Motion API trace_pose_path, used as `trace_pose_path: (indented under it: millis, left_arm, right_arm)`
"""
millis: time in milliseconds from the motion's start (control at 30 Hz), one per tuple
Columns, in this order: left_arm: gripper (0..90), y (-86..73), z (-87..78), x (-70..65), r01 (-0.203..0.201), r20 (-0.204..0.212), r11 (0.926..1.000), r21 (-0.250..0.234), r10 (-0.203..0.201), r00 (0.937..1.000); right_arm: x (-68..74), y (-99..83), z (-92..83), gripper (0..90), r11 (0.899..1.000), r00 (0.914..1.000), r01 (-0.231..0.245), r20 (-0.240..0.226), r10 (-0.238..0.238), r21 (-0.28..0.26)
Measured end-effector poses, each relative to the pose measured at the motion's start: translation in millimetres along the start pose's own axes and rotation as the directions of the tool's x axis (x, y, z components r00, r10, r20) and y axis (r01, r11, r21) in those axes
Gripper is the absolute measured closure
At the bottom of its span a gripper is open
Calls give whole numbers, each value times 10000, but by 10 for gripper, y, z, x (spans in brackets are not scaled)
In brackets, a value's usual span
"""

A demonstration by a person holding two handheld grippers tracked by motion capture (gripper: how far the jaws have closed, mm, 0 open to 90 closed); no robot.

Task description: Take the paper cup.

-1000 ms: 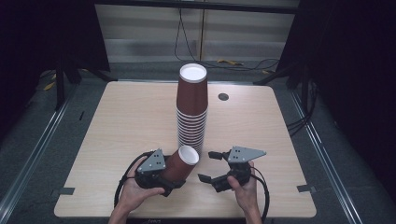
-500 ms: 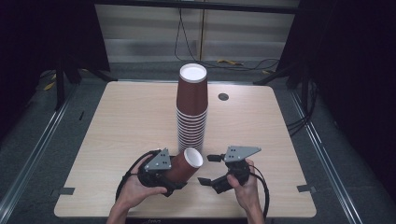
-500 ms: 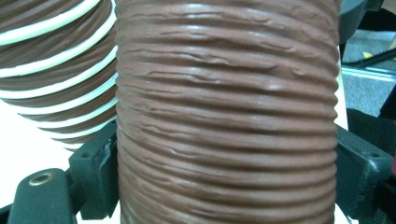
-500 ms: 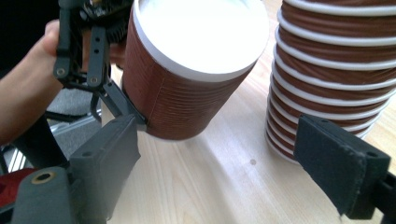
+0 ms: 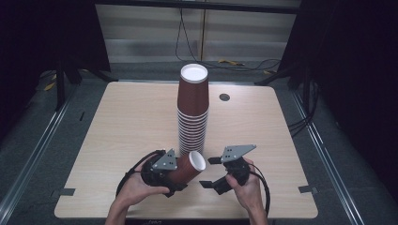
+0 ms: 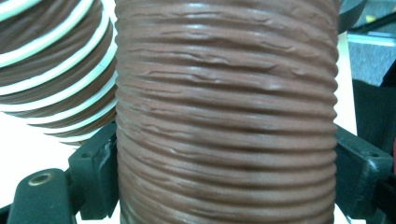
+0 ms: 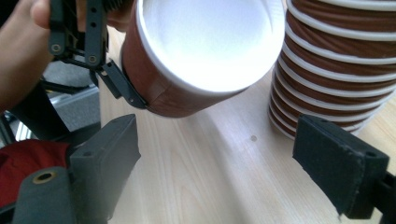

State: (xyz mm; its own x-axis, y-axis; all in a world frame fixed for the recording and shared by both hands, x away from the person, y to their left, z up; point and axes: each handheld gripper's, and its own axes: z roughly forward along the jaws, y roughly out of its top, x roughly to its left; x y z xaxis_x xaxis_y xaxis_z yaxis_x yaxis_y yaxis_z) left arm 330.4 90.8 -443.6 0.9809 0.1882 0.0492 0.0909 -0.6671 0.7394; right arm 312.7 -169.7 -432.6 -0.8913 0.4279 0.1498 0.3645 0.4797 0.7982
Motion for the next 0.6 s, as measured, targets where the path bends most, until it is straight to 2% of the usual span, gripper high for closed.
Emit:
trace_pose_path:
  millis: [100, 200, 367, 600]
  left_arm:
    - [136, 15, 14, 0, -99, 24, 9996, 246, 98, 9999]
    - [136, 41, 17, -1, -308, -124, 9974, 648, 317, 9994]
    - [137, 81, 22, -9, -511, -125, 9955, 803, 523, 9986]
    - [136, 114, 50, -26, -699, -190, 9894, 1273, 729, 9972]
  right_arm:
    - [-8, 22, 14, 136, 9998, 9999, -7, -131, 9, 209]
    - [-7, 47, 26, 137, 9986, 9998, 60, -214, -49, 517]
    - [-20, 72, 32, 137, 9966, 9998, 74, -201, -58, 825]
    - [-29, 90, 56, 136, 9942, 9996, 73, -292, -42, 1077]
